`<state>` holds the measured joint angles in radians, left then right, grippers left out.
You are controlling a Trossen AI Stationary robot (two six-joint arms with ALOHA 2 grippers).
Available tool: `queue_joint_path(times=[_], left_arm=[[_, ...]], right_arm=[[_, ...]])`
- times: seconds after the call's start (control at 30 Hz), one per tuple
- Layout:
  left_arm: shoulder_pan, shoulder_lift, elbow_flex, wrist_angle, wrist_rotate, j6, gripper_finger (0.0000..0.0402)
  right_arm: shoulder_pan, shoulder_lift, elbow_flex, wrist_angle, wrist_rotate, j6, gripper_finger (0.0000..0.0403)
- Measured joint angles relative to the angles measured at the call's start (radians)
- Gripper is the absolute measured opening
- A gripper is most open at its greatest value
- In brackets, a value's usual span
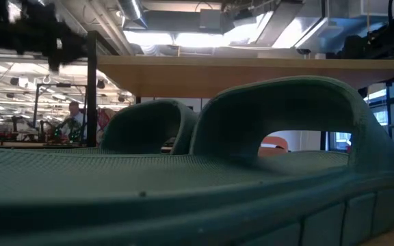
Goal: Pick and place slides into the shelf
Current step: Put the left green slipper on the shelf
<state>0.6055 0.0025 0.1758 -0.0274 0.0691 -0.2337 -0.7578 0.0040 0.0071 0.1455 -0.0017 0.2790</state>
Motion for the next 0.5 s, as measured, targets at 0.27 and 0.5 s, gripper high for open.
queue_joint_path(times=[0.27,0.5], left_arm=[[-0.098,0.150,0.284,0.044,0.080,0.241,0.0188],[-0.255,0.483,0.540,0.009,0.134,0.499,0.0188]], right_arm=[[0.000,0.000,0.000,0.000,0.000,0.002,0.0291],[0.000,0.000,0.000,-0.002,0.000,0.001,0.0291]])
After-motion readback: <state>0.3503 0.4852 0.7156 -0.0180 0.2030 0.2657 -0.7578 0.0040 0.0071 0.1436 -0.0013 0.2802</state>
